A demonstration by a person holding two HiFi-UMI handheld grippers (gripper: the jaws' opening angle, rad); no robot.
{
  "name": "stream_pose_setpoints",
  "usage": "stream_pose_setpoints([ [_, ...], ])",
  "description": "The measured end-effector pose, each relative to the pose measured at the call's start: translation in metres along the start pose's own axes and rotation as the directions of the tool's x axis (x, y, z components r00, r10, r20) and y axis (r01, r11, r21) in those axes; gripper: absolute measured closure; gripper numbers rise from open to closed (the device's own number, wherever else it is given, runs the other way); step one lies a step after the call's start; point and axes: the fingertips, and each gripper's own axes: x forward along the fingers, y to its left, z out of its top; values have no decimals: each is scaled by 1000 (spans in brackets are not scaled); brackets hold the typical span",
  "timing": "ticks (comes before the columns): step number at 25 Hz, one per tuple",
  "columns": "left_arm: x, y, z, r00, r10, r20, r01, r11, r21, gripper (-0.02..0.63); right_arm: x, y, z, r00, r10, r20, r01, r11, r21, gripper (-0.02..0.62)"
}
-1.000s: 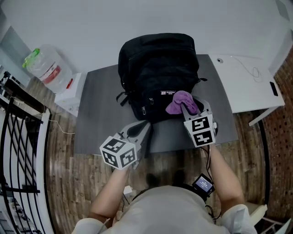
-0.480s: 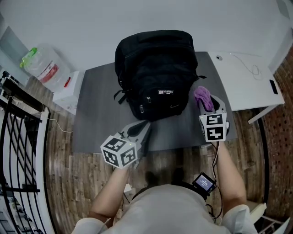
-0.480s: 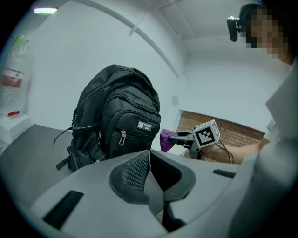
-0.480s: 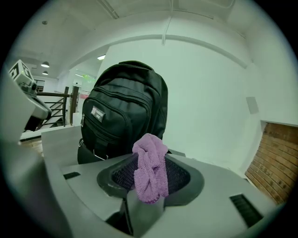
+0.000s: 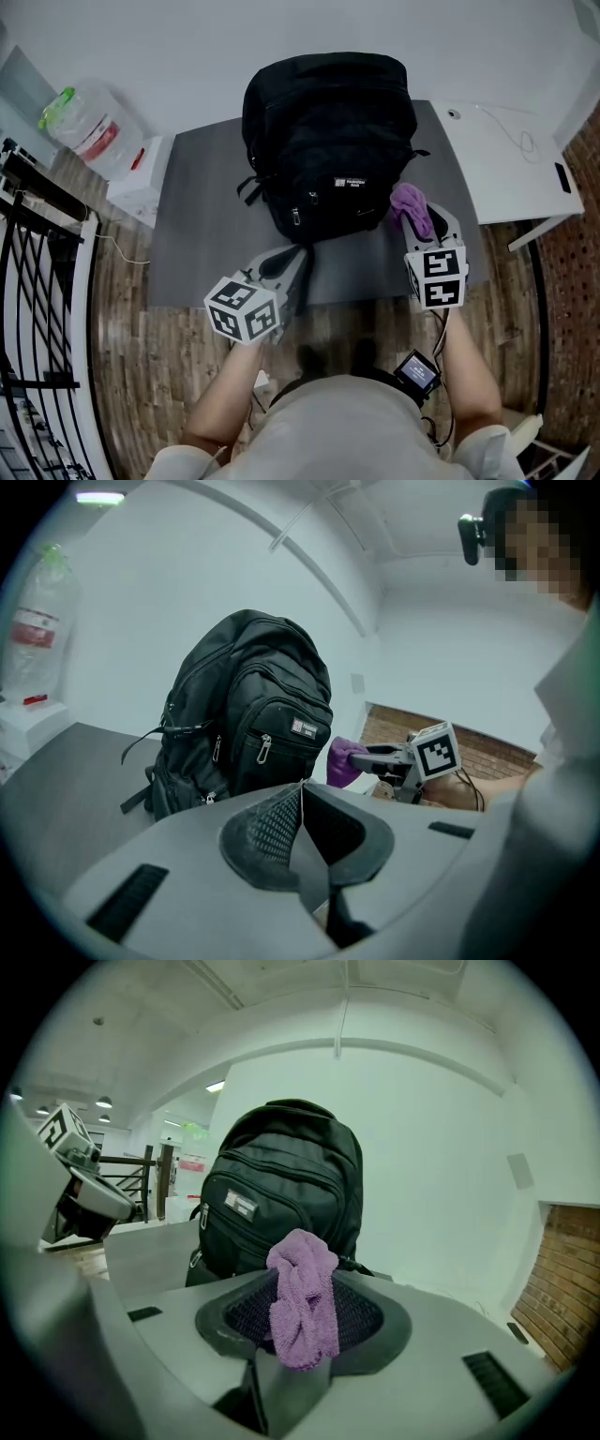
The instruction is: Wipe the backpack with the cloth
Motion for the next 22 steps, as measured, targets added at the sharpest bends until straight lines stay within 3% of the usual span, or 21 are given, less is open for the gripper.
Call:
stream_pose_setpoints([
  [9,-21,21,-8,999,36,4,-36,999,-31,600,-6,102,69,970,193,150,-184,980,-71,431],
  [22,-55,54,-22,993,115,-2,-115,990,-78,600,51,229,66,906,417,77,-397,898,-189,431],
])
